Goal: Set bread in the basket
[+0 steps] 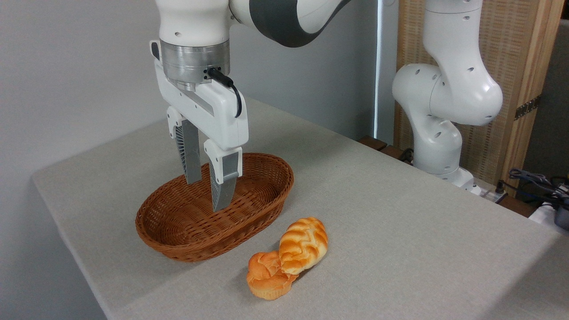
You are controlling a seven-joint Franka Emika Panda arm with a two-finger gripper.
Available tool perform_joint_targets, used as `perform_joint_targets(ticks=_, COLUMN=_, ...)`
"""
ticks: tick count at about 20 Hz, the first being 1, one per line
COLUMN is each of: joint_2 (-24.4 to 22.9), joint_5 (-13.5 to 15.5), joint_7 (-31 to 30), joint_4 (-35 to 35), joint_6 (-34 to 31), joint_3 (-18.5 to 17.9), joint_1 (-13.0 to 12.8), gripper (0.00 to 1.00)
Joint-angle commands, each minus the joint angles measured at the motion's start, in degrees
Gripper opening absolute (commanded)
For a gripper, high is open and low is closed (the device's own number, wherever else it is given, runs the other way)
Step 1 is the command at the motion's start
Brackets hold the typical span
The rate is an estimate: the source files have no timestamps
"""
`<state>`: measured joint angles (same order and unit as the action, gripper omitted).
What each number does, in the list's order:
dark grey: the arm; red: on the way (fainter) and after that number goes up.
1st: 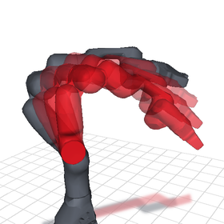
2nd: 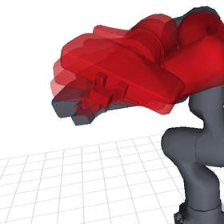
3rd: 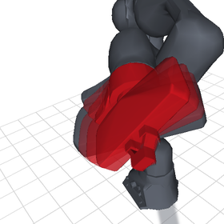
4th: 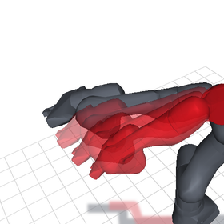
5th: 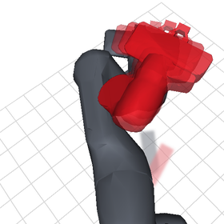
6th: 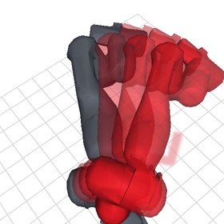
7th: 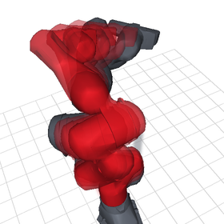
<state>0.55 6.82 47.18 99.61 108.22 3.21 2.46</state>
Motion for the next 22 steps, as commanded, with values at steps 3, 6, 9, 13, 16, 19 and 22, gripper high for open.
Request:
perform_joint_targets(ticks=3, joint_2=0.0, joint_5=0.9, joint_7=0.3, joint_4=-0.4, joint_6=0.7, joint_3=-0.3, joint_1=-0.2, gripper=1.00)
perform_joint_targets(ticks=6, joint_2=0.0, joint_5=0.9, joint_7=0.3, joint_4=-0.4, joint_6=0.7, joint_3=-0.2, joint_1=-0.2, gripper=1.00)
perform_joint_targets(ticks=9, joint_2=0.0, joint_5=0.9, joint_7=0.3, joint_4=-0.4, joint_6=0.6, joint_3=-0.2, joint_1=-0.2, gripper=1.00)
perform_joint_targets(ticks=13, joint_2=-0.1, joint_5=0.9, joint_7=0.3, joint_4=-0.3, joint_6=0.5, joint_3=-0.4, joint_1=-0.1, gripper=1.00)
perform_joint_targets(ticks=16, joint_2=-0.6, joint_5=1.0, joint_7=0.5, joint_4=-0.2, joint_6=0.2, joint_3=-0.6, joint_1=0.2, gripper=1.00)
perform_joint_targets(ticks=19, joint_2=-1.2, joint_5=1.0, joint_7=0.4, joint_4=0.3, joint_6=0.2, joint_3=-0.7, joint_1=0.4, gripper=1.00)
perform_joint_targets(ticks=22, joint_2=-3.2, joint_5=1.0, joint_7=0.5, joint_4=2.4, joint_6=0.2, joint_3=-2.1, joint_1=0.4, gripper=1.00)
